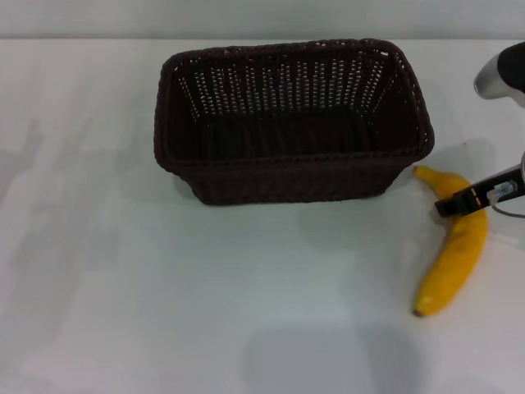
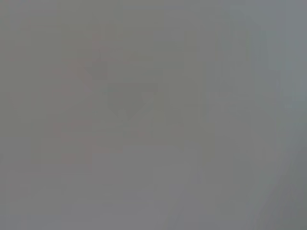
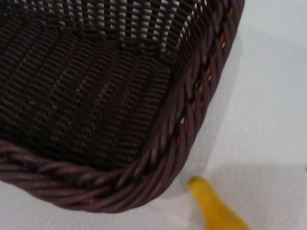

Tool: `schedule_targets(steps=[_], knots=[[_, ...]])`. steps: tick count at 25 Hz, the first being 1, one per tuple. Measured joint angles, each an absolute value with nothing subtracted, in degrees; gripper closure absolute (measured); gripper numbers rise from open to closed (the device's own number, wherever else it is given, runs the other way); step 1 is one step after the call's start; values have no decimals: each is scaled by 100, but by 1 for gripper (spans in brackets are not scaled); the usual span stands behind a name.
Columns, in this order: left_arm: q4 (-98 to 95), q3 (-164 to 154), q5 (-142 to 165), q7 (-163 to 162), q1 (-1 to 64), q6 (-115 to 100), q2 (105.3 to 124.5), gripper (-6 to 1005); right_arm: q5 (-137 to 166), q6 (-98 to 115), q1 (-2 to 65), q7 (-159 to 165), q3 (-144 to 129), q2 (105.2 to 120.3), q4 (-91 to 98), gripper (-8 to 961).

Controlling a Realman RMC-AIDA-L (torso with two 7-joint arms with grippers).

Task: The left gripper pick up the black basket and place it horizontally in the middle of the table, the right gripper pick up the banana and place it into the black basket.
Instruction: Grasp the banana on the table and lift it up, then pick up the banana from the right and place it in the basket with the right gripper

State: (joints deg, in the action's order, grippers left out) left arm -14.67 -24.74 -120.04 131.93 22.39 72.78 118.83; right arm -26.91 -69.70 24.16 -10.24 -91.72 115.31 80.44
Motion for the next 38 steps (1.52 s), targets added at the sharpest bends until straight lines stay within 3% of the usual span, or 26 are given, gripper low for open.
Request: schedule_targets(steps=[9,21,27,32,38], knots=[[-1468,-2450,-12007,13219,2242,7277,11882,283,-2785,-7258,2445,-1267,-8953,11521,7980,448],[-1386,-2453,-12012,13218,2241,7268,11898,282,-5433,-9002,2389,-3561,-7491,11520,7891,471],[-1277,-2453,-12029,13191,2320,7331,11901,282,-7393,-8964,2916,-4405,-6843,11521,6851,471],[-1185,-2484,-12029,13202,2365,7337,11909,281,-7911,-8104,3703,-5179,-6186,11536,5590,472],[-1022,-2455,-12187,13190,2420,7361,11919,281,-9552,-6232,3947,-6769,-6293,11589,4480,472]])
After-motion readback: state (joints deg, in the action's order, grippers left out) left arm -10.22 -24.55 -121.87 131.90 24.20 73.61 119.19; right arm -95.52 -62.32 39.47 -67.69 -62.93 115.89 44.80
